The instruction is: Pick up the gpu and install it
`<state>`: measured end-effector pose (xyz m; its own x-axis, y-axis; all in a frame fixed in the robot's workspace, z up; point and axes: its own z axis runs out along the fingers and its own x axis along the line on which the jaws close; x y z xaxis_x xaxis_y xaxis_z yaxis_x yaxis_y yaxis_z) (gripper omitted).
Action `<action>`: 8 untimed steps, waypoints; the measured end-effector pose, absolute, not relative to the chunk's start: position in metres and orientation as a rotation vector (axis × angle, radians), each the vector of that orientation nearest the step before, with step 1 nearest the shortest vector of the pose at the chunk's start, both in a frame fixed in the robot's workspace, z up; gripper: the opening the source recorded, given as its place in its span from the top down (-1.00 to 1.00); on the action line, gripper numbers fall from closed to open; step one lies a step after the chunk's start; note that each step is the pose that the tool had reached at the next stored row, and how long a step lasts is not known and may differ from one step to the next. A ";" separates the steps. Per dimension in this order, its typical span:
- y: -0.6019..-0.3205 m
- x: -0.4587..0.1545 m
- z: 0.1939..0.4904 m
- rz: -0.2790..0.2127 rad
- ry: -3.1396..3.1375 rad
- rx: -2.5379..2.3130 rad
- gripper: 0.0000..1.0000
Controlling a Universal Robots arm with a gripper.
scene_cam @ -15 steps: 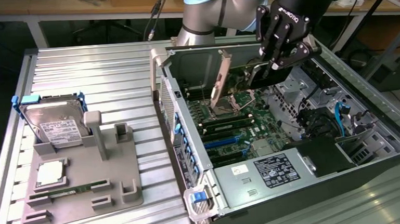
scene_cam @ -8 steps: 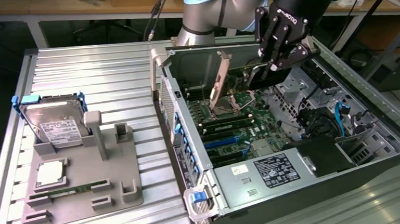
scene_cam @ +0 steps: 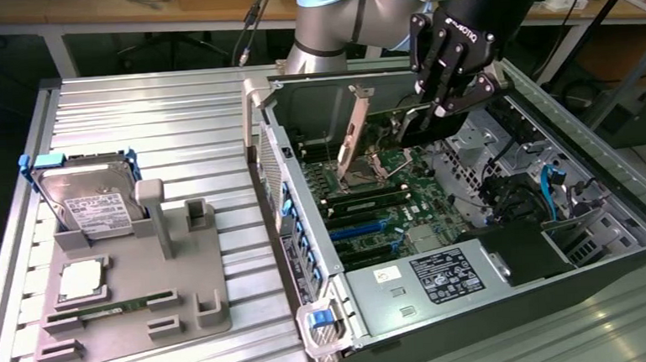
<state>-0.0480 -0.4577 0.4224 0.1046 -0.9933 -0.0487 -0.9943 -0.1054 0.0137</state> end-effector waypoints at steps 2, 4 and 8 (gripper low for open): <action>-0.458 -0.048 0.422 0.071 2.086 -2.318 0.47; -0.458 -0.048 0.422 0.071 2.086 -2.318 0.47; -0.458 -0.048 0.422 0.071 2.086 -2.318 0.47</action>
